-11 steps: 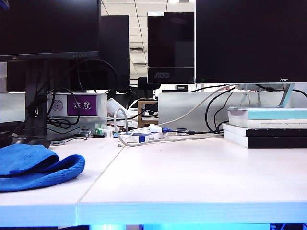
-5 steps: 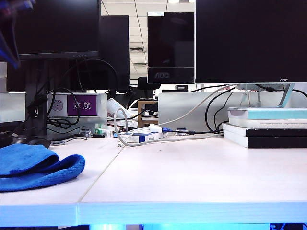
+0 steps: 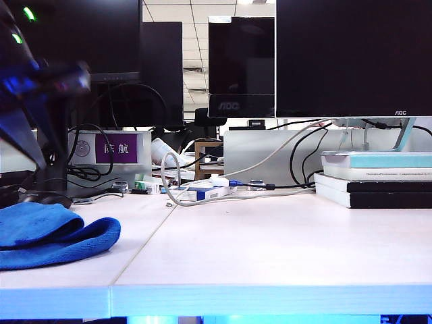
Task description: Wipe the table from left to right using the rag.
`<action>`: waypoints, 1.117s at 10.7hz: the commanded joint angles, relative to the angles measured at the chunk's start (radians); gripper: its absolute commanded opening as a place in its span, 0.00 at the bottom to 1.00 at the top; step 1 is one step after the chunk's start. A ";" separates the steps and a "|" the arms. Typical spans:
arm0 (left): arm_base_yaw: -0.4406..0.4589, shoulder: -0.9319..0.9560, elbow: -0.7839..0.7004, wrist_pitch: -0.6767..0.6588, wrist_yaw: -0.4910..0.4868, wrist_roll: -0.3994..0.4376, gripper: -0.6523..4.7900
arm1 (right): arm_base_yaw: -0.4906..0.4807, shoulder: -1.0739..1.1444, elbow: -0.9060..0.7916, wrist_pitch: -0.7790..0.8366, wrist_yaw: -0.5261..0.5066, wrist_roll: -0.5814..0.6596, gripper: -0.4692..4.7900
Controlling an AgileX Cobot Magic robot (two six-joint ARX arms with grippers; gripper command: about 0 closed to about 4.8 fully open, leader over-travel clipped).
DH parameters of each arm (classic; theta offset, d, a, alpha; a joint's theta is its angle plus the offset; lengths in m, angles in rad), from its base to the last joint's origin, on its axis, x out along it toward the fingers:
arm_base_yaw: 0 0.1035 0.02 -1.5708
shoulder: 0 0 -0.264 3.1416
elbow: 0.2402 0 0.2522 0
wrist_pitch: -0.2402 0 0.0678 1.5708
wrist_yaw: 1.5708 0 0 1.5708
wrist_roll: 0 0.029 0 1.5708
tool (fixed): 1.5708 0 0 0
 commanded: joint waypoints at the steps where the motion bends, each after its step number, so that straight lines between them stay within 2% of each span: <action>1: -0.006 0.083 0.003 -0.018 -0.103 0.008 0.46 | 0.016 0.002 0.005 0.009 0.007 0.000 0.09; 8: -0.006 0.113 -0.006 0.002 -0.121 0.007 0.46 | 0.016 0.002 0.005 0.032 0.008 0.000 0.09; 11: -0.006 0.196 -0.006 0.002 -0.136 0.007 0.46 | 0.016 0.002 0.005 0.032 0.008 0.000 0.09; 12: -0.006 0.251 -0.007 -0.005 -0.181 0.007 0.43 | 0.016 0.002 0.005 0.032 0.008 0.000 0.09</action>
